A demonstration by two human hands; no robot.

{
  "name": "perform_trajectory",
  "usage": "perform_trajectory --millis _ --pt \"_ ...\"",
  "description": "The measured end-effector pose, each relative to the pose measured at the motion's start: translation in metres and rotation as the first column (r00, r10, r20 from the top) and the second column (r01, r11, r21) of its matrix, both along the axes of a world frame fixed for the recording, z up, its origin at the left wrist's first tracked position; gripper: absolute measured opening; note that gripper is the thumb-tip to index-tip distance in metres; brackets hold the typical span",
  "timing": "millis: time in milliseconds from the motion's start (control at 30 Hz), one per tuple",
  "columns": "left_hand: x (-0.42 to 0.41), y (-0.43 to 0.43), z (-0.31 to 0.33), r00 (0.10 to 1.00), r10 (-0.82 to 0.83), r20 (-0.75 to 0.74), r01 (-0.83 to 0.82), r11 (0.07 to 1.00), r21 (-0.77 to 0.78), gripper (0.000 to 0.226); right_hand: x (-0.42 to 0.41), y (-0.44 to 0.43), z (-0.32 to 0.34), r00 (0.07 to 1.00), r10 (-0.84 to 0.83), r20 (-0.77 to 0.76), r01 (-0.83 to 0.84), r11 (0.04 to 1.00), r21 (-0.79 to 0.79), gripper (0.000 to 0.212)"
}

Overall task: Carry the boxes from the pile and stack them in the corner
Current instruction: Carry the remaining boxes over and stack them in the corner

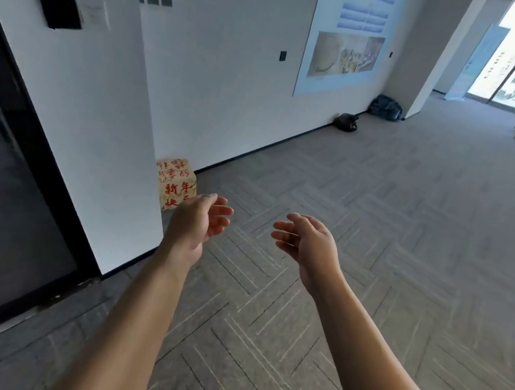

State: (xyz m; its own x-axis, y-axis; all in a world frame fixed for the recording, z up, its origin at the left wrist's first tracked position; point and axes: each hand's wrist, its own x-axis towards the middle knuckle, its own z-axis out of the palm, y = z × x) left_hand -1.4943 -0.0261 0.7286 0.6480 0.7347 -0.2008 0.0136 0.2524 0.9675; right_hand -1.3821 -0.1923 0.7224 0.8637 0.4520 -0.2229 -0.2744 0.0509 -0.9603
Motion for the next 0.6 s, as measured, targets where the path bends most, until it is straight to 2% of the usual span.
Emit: perform_trajectory --millis 233,467,600 --pt "0.161 0.137 0.005 0.997 -0.059 -0.053 0.058 0.998 -0.012 0.028 0.159 0.128 0.003 1.0 -0.024 0.018 0.025 0.999 -0.047 0.02" --pt "0.317 0.211 0.003 0.991 -0.115 -0.072 0.115 0.993 0.002 0.029 0.313 0.2 -0.001 0.997 -0.081 0.0 0.081 0.996 -0.041 0.019" --pt "0.408 0.256 -0.008 0.991 -0.096 -0.091 0.096 0.995 -0.01 0.029 0.409 0.25 -0.018 0.999 -0.039 -0.001 0.039 0.999 -0.035 0.018"
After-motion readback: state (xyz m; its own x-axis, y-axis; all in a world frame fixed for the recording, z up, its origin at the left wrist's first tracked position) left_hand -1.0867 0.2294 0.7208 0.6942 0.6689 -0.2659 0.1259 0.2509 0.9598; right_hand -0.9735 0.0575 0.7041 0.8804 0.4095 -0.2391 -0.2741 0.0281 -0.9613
